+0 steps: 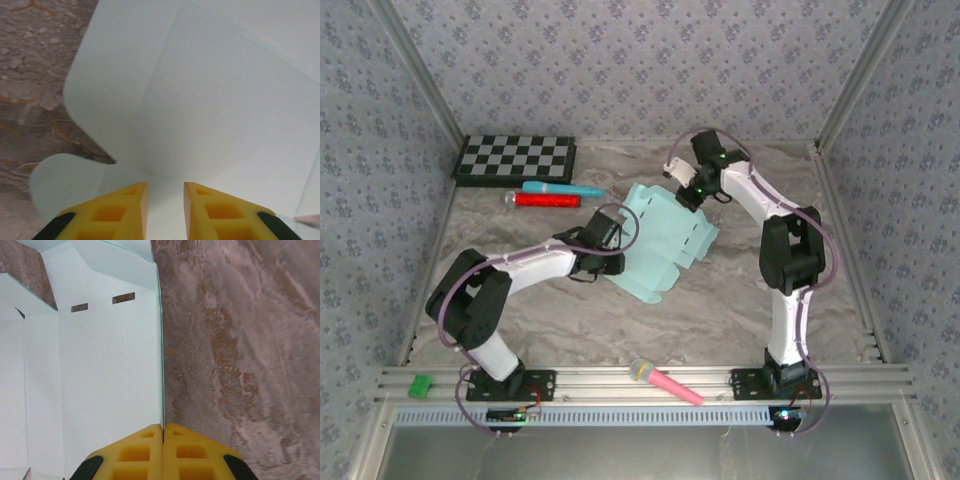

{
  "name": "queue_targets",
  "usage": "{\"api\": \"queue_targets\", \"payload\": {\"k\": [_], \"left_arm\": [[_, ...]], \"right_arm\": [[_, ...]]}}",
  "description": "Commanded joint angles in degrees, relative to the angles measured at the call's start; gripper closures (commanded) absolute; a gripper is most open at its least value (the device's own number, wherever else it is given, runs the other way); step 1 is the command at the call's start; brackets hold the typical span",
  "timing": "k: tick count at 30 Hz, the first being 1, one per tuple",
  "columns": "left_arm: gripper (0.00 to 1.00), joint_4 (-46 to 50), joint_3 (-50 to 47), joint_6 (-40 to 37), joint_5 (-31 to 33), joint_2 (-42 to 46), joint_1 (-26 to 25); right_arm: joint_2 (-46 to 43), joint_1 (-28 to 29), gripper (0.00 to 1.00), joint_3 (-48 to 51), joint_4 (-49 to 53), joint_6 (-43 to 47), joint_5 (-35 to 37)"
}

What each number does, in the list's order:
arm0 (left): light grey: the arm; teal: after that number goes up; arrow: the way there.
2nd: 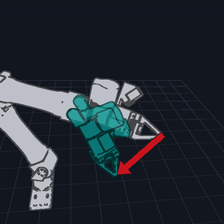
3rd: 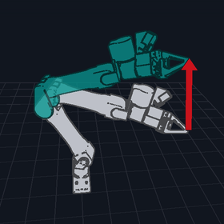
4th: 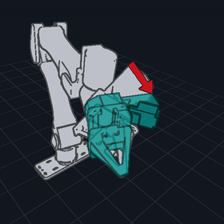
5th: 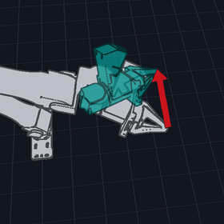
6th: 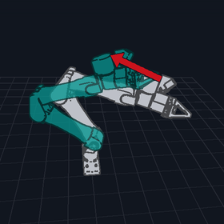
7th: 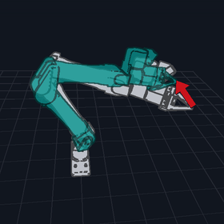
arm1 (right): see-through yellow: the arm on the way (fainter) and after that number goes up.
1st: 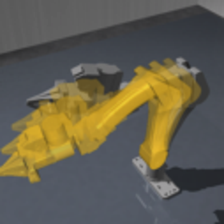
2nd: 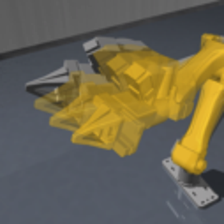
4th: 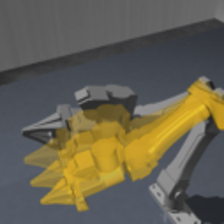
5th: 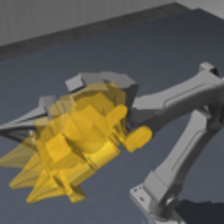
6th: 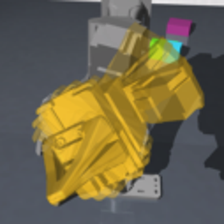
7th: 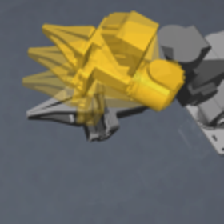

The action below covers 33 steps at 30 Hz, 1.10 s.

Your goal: Fold the paper box

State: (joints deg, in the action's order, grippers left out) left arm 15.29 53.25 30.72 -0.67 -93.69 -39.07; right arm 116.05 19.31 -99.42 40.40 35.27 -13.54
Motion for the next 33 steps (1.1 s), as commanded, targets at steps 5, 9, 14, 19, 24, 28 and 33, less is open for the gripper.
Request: {"api": "queue_targets", "payload": {"k": [5,9,14,19,24,28,33], "left_arm": [[0.82,-3.5,-2.8,1.8,-2.1,-0.7,1.2],[0.92,-6.4,-3.7,2.8,-3.9,-1.9,1.2],[1.0,-8.0,-3.6,4.1,-4.8,-3.4,1.3],[1.0,-9.8,-4.1,5.5,-4.9,-4.3,1.4],[1.0,-11.9,-4.8,7.0,-5.2,-4.8,1.3],[1.0,-14.8,-5.7,8.5,-5.0,-4.6,1.3],[1.0,-16.3,-5.5,9.5,-4.8,-5.3,1.4]], "right_arm": [[-5.0,2.6,1.0,4.8,-8.5,7.6,4.8],[-7.2,4.3,1.0,8.3,-14.3,9.3,8.1],[-9.5,6.5,1.0,13.6,-22.7,11.3,13.1],[-12.4,8.9,1.0,19.9,-31.5,14.2,15.9],[-13.7,10.9,1.0,24.5,-37.9,17.6,18.8],[-14.8,12.3,1.0,28.8,-43.9,20.2,20.1],[-15.8,13.8,1.0,34.6,-51.5,22.9,20.3]]}}
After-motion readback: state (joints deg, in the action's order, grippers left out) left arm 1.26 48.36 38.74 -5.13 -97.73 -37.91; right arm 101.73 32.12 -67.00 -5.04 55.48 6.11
